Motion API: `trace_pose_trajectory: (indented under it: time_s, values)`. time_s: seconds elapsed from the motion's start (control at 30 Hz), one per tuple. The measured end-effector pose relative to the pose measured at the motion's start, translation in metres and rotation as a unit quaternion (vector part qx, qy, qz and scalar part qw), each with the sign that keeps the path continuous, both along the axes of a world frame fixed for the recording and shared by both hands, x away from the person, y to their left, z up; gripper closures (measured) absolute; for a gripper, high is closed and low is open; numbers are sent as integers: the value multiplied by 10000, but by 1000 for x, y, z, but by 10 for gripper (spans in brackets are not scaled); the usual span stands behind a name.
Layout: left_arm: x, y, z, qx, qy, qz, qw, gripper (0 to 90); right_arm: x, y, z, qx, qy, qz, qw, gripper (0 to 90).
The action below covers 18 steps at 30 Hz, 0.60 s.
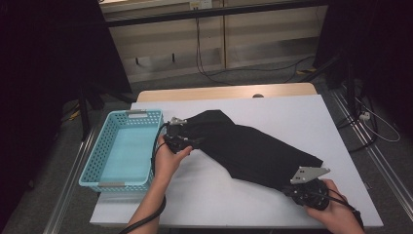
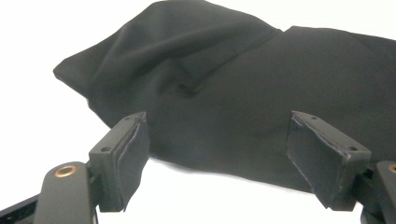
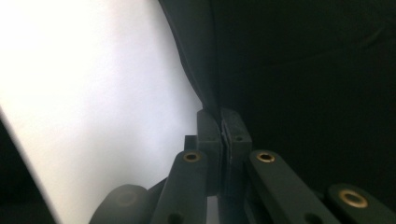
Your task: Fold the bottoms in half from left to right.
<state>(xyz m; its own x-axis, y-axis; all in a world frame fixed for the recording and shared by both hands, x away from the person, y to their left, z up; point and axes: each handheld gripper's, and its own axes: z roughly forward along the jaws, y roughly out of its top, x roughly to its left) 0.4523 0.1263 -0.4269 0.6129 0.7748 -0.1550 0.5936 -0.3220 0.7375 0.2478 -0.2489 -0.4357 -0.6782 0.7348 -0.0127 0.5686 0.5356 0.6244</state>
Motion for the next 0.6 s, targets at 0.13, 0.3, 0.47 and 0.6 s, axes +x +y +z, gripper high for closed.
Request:
trace_pose_trajectory:
  time_s: [0.13, 0.3, 0.47, 0.6]
  values:
    - [0, 1, 0, 13, -13, 49, 10000, 219, -3, 4, 0, -48, 104, 232, 9997, 882]
    - [1, 0, -2, 28, 3, 57, 10000, 219, -4, 5, 3, -8, 43, 190, 9998, 862]
    - [1, -3, -3, 33, -13, 24, 10000, 219, 0, 13, 1, 208, -381, 108, 9990, 560]
    - [0, -4, -3, 46, 7, 12, 10000, 216, 4, 31, 1, 408, -675, 162, 9968, 533]
